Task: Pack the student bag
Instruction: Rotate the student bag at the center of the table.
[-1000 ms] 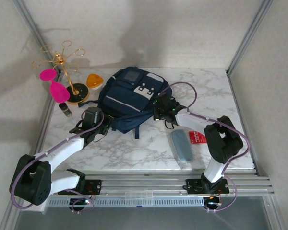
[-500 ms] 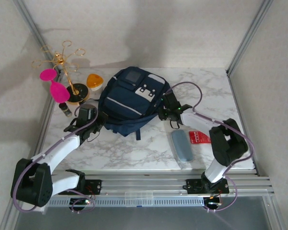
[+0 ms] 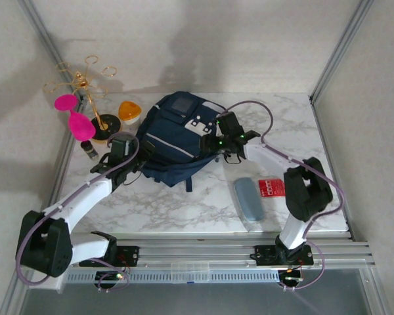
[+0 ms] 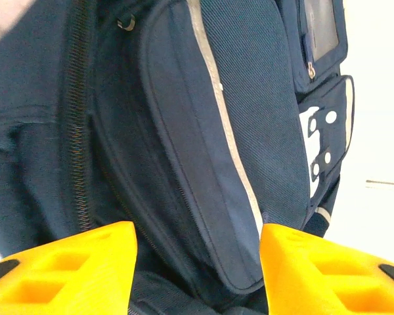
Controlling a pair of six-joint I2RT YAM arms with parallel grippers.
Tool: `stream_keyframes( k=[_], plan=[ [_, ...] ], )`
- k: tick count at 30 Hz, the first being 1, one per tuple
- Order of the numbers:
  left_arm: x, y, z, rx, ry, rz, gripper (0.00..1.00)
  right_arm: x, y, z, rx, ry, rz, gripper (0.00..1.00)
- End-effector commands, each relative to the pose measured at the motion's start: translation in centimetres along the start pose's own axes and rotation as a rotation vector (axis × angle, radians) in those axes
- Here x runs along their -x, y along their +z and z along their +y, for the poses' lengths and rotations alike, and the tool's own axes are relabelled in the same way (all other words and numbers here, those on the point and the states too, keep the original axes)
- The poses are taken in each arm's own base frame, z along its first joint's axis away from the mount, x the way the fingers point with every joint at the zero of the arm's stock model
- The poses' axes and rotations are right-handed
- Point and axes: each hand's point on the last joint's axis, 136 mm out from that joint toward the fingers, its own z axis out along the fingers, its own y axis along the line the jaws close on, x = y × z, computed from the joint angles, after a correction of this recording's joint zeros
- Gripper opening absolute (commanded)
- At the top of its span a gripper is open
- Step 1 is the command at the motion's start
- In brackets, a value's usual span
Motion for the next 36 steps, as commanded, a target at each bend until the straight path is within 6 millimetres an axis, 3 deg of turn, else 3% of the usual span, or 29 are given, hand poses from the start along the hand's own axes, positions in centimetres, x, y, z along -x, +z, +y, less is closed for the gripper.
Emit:
stream_keyframes(
  k=[1,4,8,13,15,25,31,36],
  plan=[
    [0.1,1.0,-2.2,-0.051,0.000,-0.002,0.53,0.9,1.5,0.5,0.016,0.037,0.036,0.65],
    [-0.2,2.3,-2.3,-0.048,0.001,0.014,0.53,1.8,2.6,-0.7,-0.043,0.052,0.041,0.65],
    [-0.1,3.6,-2.2,-0.024,0.009,0.016,0.54,4.1,2.5,-2.6,-0.124,0.084,-0.024,0.65],
    [-0.5,4.6,-2.3,-0.020,0.011,0.031,0.54,4.8,3.4,-5.7,-0.283,0.103,-0.024,0.60],
    [-0.8,5.0,-1.7,0.001,0.006,0.032,0.54,5.6,3.7,-7.0,-0.270,0.164,-0.041,0.57],
    [-1.7,5.8,0.4,0.073,0.024,0.023,0.58,8.5,6.7,-7.4,-0.262,0.148,-0.096,0.52],
    [-2.5,6.4,1.4,0.099,0.024,0.040,0.58,9.1,9.4,-8.3,-0.293,0.104,-0.092,0.57],
    [-2.8,7.3,1.7,0.117,0.042,0.045,0.59,9.2,10.7,-7.8,-0.261,0.080,-0.071,0.27]
  ],
)
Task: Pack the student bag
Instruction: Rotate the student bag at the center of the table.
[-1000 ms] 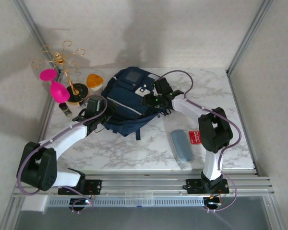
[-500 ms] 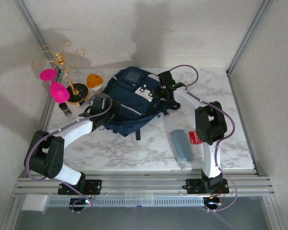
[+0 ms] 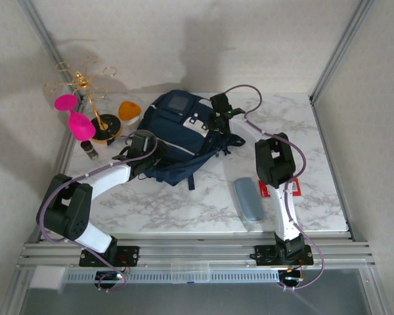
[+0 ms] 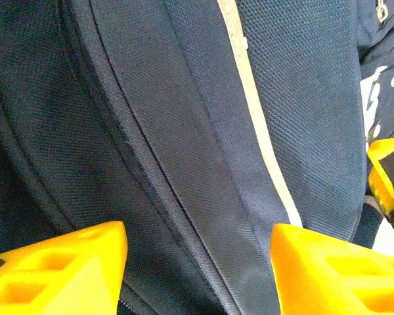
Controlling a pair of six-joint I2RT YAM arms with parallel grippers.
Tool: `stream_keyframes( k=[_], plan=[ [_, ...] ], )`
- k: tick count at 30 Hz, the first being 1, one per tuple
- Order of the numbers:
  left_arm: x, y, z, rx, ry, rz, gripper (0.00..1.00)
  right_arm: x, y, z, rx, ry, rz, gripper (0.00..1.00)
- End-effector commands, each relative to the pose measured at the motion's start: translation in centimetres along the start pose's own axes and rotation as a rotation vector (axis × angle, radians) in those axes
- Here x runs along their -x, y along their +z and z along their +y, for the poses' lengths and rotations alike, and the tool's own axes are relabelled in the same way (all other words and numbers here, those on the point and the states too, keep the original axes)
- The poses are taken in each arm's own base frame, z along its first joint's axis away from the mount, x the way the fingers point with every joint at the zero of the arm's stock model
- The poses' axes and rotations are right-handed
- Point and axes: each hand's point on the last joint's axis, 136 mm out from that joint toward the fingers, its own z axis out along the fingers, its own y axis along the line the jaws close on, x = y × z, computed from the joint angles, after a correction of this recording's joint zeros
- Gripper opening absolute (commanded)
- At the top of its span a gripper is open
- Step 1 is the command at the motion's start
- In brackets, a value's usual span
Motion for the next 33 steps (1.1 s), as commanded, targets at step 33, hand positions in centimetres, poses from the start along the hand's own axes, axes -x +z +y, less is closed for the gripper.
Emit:
stream_keyframes(
  k=[33],
  plan=[
    [5.6,1.9,-7.7,0.028,0.240,-0.021,0.73,-4.2,-15.1,2.5,0.580,0.360,-0.122,0.00]
  ],
)
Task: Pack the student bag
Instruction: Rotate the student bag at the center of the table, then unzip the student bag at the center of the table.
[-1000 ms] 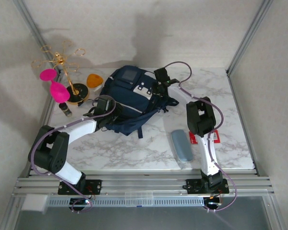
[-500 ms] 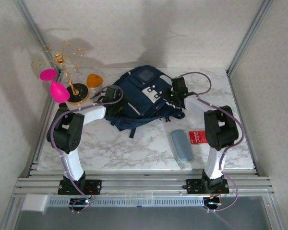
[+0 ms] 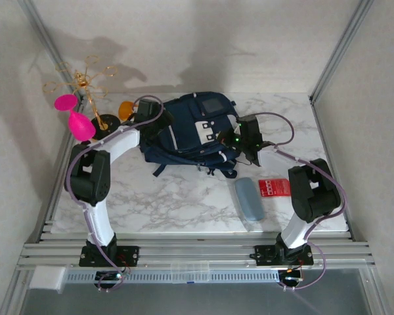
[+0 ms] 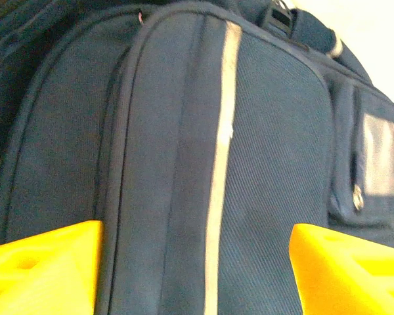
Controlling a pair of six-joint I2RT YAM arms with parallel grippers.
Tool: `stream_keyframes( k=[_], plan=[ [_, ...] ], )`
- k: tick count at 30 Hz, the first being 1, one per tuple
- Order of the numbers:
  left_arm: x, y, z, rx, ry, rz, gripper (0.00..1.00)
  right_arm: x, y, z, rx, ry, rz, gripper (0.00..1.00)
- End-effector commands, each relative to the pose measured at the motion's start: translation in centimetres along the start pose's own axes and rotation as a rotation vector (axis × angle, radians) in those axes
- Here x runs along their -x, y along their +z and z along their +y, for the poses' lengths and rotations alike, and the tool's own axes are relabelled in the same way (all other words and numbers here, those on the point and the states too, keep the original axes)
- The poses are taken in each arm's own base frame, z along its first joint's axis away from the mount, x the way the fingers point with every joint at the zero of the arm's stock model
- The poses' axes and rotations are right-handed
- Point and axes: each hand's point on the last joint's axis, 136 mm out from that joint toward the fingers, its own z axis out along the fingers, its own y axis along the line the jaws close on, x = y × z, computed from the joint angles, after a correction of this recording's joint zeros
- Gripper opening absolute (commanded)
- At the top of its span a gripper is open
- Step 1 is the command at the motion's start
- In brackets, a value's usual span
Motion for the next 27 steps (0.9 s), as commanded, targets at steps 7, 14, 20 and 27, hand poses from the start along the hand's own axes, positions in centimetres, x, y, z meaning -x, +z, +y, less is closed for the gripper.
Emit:
stream_keyframes(
  k=[7,14,20,27],
  plan=[
    [-7.8,-9.2,-0.8,0.052,0.102,0.056,0.69,-0.1,-1.5,1.8,0.014,-0.028,-0.019,0.00],
    [-13.0,-9.3,-4.2,-0.106,0.010,0.094,0.64,0.0,-0.9,-0.2,-0.119,-0.268,0.029,0.26],
    [-14.4,-5.6,-0.8,-0.001,-0.021,0.084,0.49,-0.9,0.9,1.3,-0.095,-0.541,0.085,0.46],
    [-16.5,-3.4,5.4,0.103,-0.049,0.140,0.31,-1.5,3.5,1.6,-0.095,-0.826,0.161,0.65]
  ],
)
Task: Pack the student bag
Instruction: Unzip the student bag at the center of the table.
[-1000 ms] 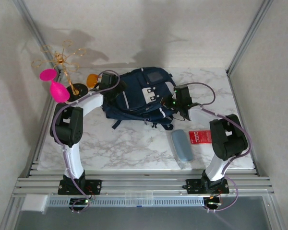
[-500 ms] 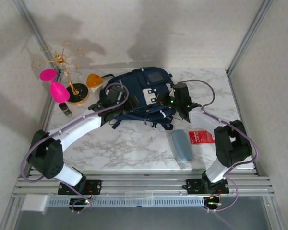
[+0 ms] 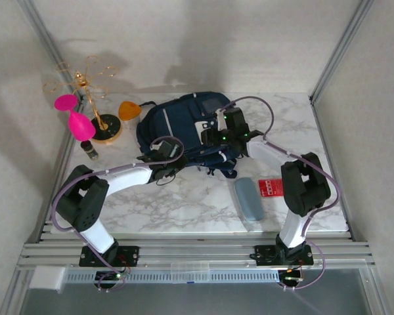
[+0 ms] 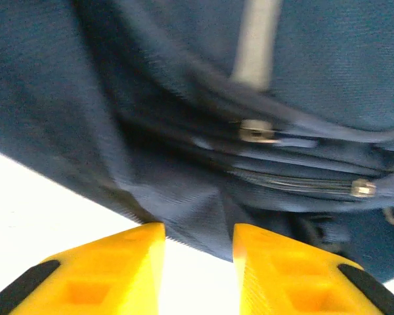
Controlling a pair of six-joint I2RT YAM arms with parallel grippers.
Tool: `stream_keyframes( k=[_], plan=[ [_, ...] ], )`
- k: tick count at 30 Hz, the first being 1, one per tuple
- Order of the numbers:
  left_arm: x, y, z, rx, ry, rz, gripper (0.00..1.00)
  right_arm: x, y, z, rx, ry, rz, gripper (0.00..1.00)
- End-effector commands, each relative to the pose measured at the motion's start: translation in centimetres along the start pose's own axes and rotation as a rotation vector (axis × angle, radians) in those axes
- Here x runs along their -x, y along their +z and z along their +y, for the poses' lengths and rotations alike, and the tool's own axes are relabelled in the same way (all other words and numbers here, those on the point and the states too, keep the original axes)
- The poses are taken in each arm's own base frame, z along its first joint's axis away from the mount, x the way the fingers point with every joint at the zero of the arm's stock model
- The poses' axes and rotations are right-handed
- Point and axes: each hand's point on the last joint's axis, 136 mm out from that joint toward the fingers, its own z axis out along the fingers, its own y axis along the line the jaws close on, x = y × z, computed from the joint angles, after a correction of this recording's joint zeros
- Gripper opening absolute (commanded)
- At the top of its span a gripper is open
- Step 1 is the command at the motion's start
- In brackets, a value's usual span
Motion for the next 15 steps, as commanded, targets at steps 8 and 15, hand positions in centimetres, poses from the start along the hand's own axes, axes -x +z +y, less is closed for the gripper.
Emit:
stream_keyframes(
  k=[8,15],
  plan=[
    [0.9,2.3,6.0,0.103,-0.071,-0.010,0.26,-1.5,3.6,-0.7,-0.130,-0.420,0.129,0.71],
    [0.8,2.6,6.2,0.108,-0.060,0.002,0.27,-1.7,5.5,-0.1,-0.171,-0.506,0.139,0.80]
  ],
)
